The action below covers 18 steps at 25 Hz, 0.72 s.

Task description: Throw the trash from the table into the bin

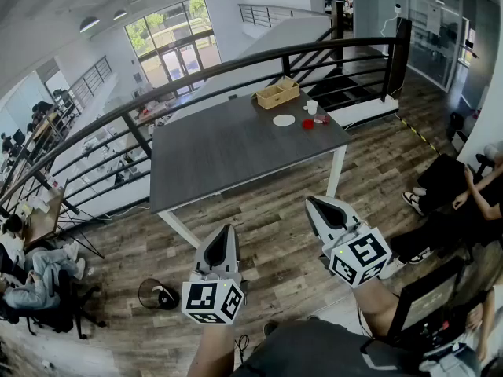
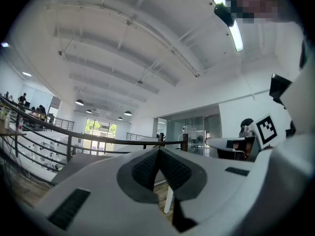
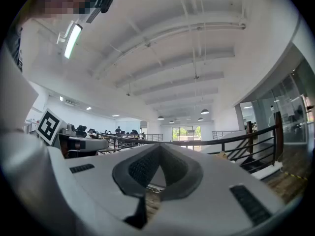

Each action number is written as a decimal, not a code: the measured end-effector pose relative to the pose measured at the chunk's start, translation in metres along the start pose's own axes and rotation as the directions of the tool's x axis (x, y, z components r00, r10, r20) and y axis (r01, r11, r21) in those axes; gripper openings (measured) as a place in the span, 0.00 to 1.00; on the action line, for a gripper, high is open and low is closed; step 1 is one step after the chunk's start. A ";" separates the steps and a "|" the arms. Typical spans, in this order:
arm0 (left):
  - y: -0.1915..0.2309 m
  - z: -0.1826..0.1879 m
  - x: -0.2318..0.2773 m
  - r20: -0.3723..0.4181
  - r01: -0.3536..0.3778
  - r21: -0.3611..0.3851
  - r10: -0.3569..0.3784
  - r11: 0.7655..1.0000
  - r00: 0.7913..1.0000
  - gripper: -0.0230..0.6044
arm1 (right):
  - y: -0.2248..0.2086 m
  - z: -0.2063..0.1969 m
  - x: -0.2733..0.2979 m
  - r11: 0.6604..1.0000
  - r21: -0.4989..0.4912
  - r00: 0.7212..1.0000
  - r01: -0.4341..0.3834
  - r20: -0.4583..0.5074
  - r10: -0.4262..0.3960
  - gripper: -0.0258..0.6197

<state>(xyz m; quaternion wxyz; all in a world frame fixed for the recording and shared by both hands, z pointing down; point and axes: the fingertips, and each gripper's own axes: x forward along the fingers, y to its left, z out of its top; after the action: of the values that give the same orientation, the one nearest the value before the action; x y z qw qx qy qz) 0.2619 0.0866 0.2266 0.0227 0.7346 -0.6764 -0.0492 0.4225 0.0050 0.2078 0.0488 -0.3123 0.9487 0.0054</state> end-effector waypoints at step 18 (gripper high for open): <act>0.045 -0.004 0.001 0.004 0.036 -0.014 -0.036 0.999 0.999 0.05 | 0.024 -0.011 0.039 1.000 0.008 1.000 0.024 -0.003 -0.024 0.05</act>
<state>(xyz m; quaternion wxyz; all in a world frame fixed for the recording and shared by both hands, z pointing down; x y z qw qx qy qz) 0.2182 0.0814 0.2347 0.0255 0.7462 -0.6629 -0.0558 0.3757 0.0007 0.2143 0.0489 -0.3233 0.9450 0.0007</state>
